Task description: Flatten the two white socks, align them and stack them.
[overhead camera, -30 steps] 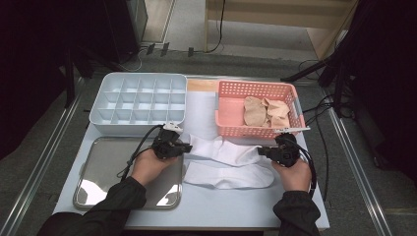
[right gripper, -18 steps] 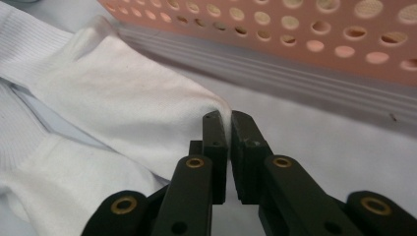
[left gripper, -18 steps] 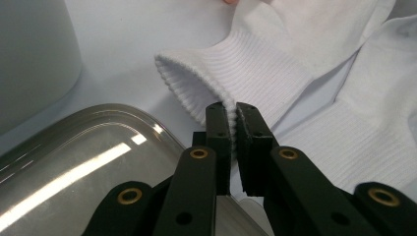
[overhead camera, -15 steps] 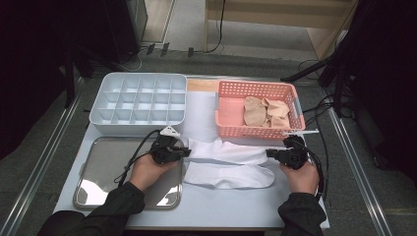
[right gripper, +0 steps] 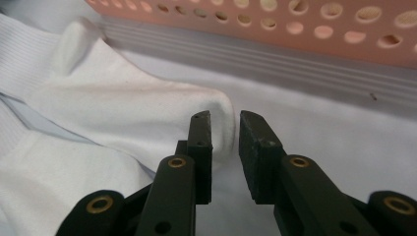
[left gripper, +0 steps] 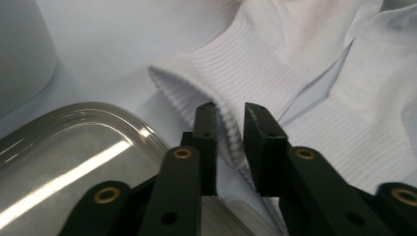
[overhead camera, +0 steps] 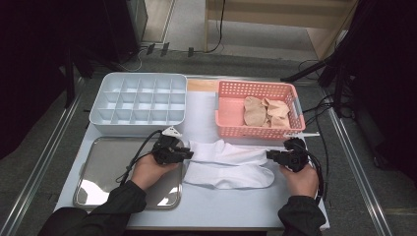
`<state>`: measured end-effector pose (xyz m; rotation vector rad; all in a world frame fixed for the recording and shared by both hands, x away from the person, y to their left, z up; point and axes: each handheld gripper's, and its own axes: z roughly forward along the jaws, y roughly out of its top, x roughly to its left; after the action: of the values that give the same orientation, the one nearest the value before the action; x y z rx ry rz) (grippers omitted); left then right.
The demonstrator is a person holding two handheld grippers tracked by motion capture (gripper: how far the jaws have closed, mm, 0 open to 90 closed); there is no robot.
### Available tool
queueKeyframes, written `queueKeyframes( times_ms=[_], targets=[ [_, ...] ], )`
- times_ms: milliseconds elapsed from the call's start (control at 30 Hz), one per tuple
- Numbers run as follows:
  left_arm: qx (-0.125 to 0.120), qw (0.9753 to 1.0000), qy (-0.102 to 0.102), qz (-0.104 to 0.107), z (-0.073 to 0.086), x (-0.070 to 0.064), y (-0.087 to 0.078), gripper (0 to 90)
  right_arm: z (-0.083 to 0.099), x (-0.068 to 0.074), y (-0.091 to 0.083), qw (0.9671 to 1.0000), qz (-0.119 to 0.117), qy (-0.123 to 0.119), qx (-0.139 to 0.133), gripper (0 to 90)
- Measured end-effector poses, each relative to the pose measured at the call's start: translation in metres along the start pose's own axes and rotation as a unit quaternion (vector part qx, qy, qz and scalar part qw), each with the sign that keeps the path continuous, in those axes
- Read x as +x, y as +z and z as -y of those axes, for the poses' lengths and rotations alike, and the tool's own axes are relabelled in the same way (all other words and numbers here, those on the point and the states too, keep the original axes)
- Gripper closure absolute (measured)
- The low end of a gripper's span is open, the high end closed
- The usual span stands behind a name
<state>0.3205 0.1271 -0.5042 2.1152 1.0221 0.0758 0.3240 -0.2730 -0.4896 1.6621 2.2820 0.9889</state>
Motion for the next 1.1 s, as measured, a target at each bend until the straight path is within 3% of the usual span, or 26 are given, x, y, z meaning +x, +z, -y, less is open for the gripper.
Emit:
queueKeyframes(
  times_ms=[133, 300, 433, 567, 667, 867, 967, 1100],
  targets=[
    [-0.014, 0.9998, 0.012, -0.012, -0.007, -0.001, -0.007, 65.5, -0.002, 0.005, -0.010, 0.9995, 0.004, -0.010, -0.030, 74.8],
    [-0.018, 0.9995, 0.018, -0.018, -0.017, 0.001, -0.006, 62.7, -0.008, 0.016, -0.009, 0.9987, -0.005, -0.023, -0.045, 75.7],
    [-0.020, 0.9997, 0.008, -0.012, -0.022, 0.003, 0.004, 61.6, -0.013, 0.017, 0.003, 0.9990, -0.009, -0.026, -0.034, 76.0],
    [-0.013, 0.9993, 0.020, -0.029, -0.026, 0.004, 0.015, 58.8, -0.013, 0.012, 0.014, 0.9995, 0.002, -0.027, -0.019, 71.3],
    [-0.002, 0.9992, 0.017, -0.036, -0.028, 0.009, 0.023, 58.8, -0.011, 0.007, 0.014, 0.9995, 0.011, -0.023, -0.019, 66.2],
    [0.013, 0.9984, 0.011, -0.055, -0.025, 0.017, 0.031, 58.8, -0.002, -0.001, 0.008, 0.9998, 0.009, -0.007, -0.014, 63.2],
    [0.018, 0.9983, 0.011, -0.054, -0.024, 0.018, 0.033, 60.4, 0.001, -0.001, 0.009, 1.0000, 0.004, -0.002, -0.003, 66.5],
    [0.015, 0.9984, 0.005, -0.053, -0.024, 0.019, 0.034, 68.2, 0.002, 0.001, 0.013, 0.9998, -0.016, 0.005, 0.008, 84.0]
  ],
)
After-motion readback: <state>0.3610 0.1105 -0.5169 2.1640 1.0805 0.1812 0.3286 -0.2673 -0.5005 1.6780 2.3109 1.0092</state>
